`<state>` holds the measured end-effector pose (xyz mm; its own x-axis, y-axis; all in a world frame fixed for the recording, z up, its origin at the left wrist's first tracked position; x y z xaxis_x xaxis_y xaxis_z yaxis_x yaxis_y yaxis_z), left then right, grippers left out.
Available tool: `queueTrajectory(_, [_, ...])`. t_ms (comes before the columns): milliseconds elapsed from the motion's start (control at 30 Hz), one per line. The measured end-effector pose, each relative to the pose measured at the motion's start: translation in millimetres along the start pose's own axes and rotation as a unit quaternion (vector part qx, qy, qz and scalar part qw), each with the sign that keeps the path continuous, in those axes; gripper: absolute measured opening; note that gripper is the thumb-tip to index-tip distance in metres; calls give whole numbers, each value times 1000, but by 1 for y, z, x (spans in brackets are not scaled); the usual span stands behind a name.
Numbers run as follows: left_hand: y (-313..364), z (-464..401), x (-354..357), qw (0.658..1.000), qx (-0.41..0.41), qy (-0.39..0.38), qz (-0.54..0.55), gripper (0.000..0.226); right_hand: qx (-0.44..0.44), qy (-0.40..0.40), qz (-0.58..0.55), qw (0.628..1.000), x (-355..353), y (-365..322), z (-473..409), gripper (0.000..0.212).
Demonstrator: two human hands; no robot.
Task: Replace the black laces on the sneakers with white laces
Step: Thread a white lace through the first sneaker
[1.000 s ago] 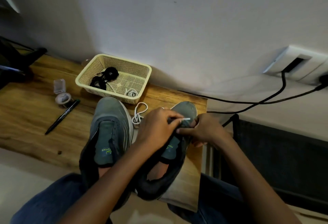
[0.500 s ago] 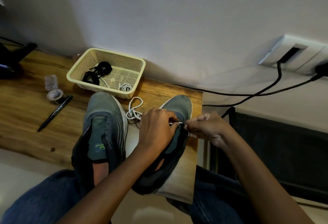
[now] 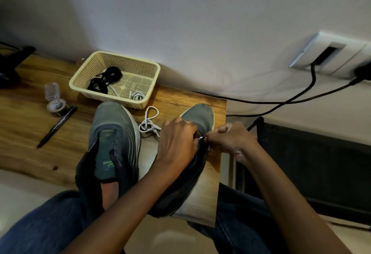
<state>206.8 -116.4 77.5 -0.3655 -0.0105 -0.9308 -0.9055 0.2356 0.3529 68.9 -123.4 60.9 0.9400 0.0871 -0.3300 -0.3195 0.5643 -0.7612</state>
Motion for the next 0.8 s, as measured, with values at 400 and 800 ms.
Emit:
queueTrajectory(400, [7, -1, -3, 998, 52, -14, -24, 24, -35, 10, 44, 998, 3, -5, 0, 15])
queueTrajectory(800, [1, -1, 2, 1000, 22, 1, 11, 19, -25, 19, 37, 999, 3, -2, -3, 18])
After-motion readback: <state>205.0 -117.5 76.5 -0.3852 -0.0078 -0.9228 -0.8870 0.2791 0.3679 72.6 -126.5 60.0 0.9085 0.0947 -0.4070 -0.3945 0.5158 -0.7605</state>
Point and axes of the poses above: each hand's wrist, its own z-axis away from the middle knuckle, its own x-axis out of the palm, y = z × x, the point moved 5 cm from there along -z, towards the middle knuckle, and after that the axes turned 1 degree about z, right-handed, at the moved point
